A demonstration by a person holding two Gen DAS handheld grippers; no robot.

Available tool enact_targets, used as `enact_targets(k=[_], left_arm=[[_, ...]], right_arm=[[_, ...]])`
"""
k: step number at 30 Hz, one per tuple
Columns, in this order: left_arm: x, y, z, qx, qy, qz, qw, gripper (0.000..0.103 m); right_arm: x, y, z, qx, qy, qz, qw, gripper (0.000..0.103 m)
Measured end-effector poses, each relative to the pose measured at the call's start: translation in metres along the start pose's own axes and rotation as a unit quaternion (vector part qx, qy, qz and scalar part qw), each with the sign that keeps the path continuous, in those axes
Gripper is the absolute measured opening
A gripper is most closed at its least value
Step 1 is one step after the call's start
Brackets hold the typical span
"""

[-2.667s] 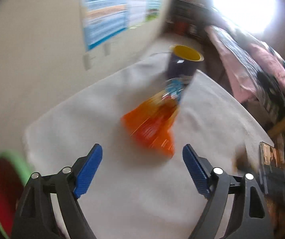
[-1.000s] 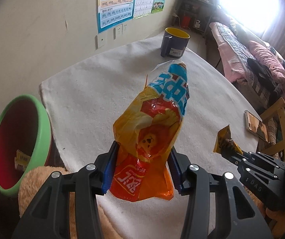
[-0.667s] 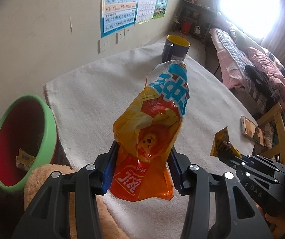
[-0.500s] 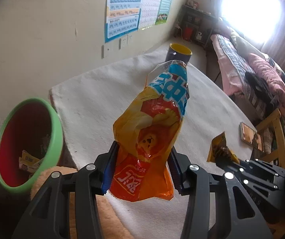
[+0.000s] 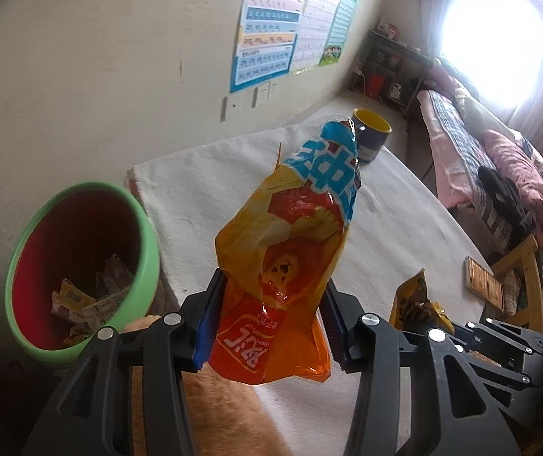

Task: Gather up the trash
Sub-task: 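Carry the orange chip bag and yellow wrapper over the red bucket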

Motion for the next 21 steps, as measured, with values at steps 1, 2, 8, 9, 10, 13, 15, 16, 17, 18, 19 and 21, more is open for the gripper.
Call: enact_targets(k=[1,2,8,9,10,13,15,16,17,18,19,21], left_arm=[[0.000,0.002,-0.001,-0.002,-0.002,-0.002,1.0000,0.045],[0.000,0.007,-0.003,-0.004,-0.005,-0.006,1.0000,0.045],[0.003,0.029,-0.010,-0.016,-0.013,-0.033,0.9992,0.045],[0.004,0.035,-0.012,-0.020,-0.015,-0.039,0.9989,0.045],[0.005,0.038,-0.013,-0.024,-0.016,-0.044,0.9986,0.045],[0.009,0.057,-0.018,-0.040,-0.022,-0.065,0.9968,0.045],[0.012,0.071,-0.022,-0.053,-0.027,-0.080,0.9950,0.045],[0.013,0.078,-0.024,-0.059,-0.030,-0.087,0.9940,0.046],[0.016,0.089,-0.027,-0.070,-0.031,-0.097,0.9924,0.046],[0.018,0.096,-0.029,-0.077,-0.031,-0.103,0.9912,0.046],[0.020,0.102,-0.030,-0.083,-0.031,-0.109,0.9901,0.046],[0.026,0.119,-0.032,-0.096,-0.029,-0.126,0.9869,0.046]], right_arm=[[-0.001,0.003,0.000,0.000,0.000,-0.002,1.000,0.014],[-0.002,0.005,0.001,-0.001,0.000,-0.004,1.000,0.014],[-0.011,0.025,0.003,-0.007,-0.001,-0.022,1.000,0.014],[-0.012,0.029,0.004,-0.009,-0.001,-0.025,1.000,0.014],[-0.013,0.034,0.005,-0.011,0.001,-0.030,0.999,0.014],[-0.017,0.054,0.012,-0.019,0.004,-0.049,0.999,0.014],[-0.019,0.068,0.017,-0.025,0.006,-0.064,0.998,0.014],[-0.020,0.073,0.019,-0.027,0.007,-0.069,0.997,0.014],[-0.021,0.080,0.021,-0.031,0.008,-0.075,0.997,0.014],[-0.022,0.087,0.024,-0.036,0.010,-0.079,0.996,0.014],[-0.023,0.094,0.026,-0.040,0.011,-0.083,0.996,0.014],[-0.024,0.106,0.030,-0.046,0.013,-0.092,0.995,0.014]])
Point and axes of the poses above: each gripper's, at about its wrist camera, not at the fingertips, and z roughly the way its jaws point, y to its left, x to its underside, the point moved 2 cm from there along z, roughly the way its jaws point, and after that the axes turned 14 degrees about z, right-handed, at the moved point
